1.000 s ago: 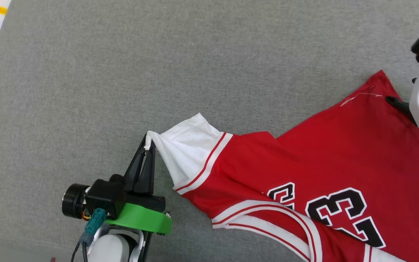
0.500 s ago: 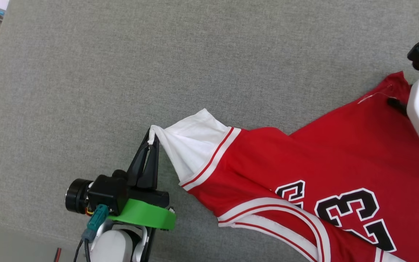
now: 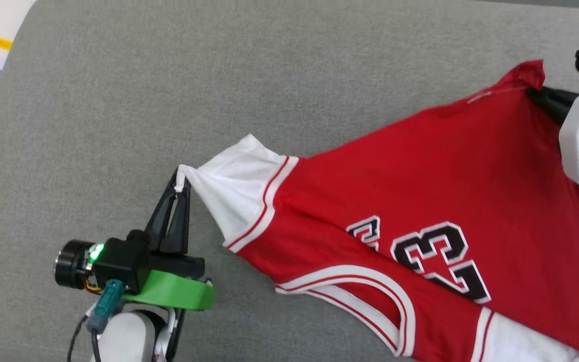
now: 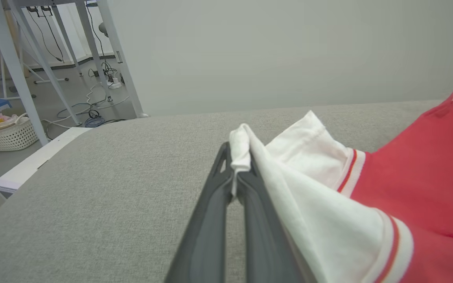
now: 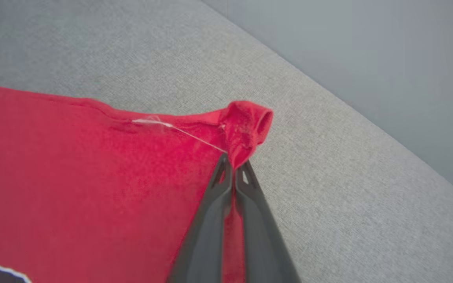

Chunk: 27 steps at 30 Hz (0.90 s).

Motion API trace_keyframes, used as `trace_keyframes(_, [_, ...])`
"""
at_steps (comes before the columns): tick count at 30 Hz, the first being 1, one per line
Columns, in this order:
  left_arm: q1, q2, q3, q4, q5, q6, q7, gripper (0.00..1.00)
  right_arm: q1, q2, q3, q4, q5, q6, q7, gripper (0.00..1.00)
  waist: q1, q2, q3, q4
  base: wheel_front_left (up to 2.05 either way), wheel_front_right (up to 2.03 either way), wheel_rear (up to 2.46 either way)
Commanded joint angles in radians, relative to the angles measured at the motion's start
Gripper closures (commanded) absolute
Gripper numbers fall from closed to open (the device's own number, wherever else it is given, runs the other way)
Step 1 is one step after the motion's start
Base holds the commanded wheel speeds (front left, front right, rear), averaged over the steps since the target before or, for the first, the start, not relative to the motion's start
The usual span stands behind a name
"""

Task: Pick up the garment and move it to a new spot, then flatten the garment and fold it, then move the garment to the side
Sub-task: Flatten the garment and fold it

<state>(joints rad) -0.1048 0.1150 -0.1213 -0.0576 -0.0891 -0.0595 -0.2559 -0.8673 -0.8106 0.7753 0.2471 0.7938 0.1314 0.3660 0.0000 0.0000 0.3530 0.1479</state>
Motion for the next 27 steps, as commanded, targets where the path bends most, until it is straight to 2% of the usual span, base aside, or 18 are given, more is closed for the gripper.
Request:
trace_keyframes(1, [-0.033,0.013,0.007,-0.011,0.011,-0.007,-0.006,1.00,-0.002,0.004,-0.017,-0.004,-0.010,-0.001,-0.024,1.00,0.0000,0.0000,-0.047,-0.038,0.00,0.00,0.00])
trace_keyframes(7, [-0.148,0.063,0.028,-0.034,0.014,-0.025,-0.006,1.00,-0.004,0.012,-0.108,-0.037,-0.031,-0.001,-0.096,1.00,0.0000,0.0000,-0.079,-0.061,0.00,0.00,0.00])
trace_keyframes(14, [-0.389,0.123,0.014,-0.060,0.009,-0.049,0.039,1.00,-0.041,0.036,-0.244,-0.103,-0.069,-0.001,-0.112,1.00,0.0000,0.0000,-0.059,-0.086,0.00,0.00,0.00])
trace_keyframes(20, [-0.656,0.170,0.004,-0.044,-0.019,-0.062,0.098,1.00,-0.128,0.059,-0.335,-0.158,-0.124,-0.001,-0.073,1.00,0.0000,0.0000,0.026,-0.109,0.00,0.00,0.00])
trace_keyframes(27, [-1.037,0.250,-0.059,0.069,-0.036,-0.070,0.161,1.00,-0.364,0.104,-0.407,-0.138,-0.203,-0.001,-0.027,1.00,0.0000,0.0000,0.168,-0.132,0.00,0.00,0.00])
